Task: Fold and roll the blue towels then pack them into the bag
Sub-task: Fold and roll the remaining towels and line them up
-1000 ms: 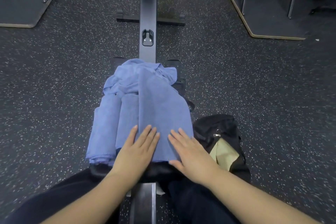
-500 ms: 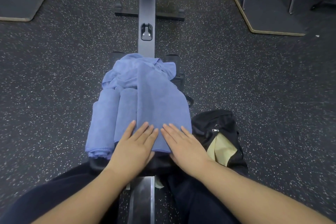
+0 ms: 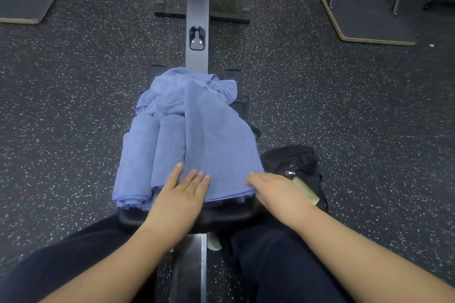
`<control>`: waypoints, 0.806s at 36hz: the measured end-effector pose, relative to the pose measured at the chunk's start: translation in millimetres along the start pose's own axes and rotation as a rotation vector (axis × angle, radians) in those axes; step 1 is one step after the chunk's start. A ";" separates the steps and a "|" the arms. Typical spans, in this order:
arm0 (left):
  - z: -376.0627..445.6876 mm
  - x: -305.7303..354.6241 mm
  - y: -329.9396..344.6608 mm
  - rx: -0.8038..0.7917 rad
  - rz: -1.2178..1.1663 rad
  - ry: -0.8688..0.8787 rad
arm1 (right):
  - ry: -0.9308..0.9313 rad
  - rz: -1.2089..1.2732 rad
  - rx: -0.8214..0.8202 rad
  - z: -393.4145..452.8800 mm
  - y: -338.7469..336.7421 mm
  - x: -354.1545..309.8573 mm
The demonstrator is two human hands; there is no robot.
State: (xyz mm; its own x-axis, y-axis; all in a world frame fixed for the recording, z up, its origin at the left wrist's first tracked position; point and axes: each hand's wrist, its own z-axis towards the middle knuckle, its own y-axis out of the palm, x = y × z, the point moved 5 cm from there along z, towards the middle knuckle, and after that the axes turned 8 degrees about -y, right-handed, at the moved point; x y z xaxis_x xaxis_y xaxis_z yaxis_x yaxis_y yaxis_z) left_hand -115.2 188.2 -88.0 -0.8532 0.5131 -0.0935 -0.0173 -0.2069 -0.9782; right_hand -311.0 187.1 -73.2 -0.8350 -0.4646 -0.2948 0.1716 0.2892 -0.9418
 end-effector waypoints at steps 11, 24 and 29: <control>3.6 -2.5 -4.6 0.014 -0.021 -0.018 | -0.085 -0.077 0.093 0.9 -10.7 4.6; 7.5 -7.1 -9.9 0.080 0.081 -0.150 | 0.076 0.009 -0.039 9.6 4.4 9.3; 8.2 -4.6 -10.4 0.122 0.154 -0.175 | 0.157 0.044 -0.013 10.9 1.4 7.1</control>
State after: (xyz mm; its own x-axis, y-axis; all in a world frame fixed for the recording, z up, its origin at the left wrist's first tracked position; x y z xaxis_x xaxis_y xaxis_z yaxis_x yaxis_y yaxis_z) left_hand -115.4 181.1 -76.0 -0.9278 0.3176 -0.1955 0.0661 -0.3758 -0.9243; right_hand -311.0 175.1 -78.4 -0.8983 -0.3153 -0.3061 0.2041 0.3175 -0.9260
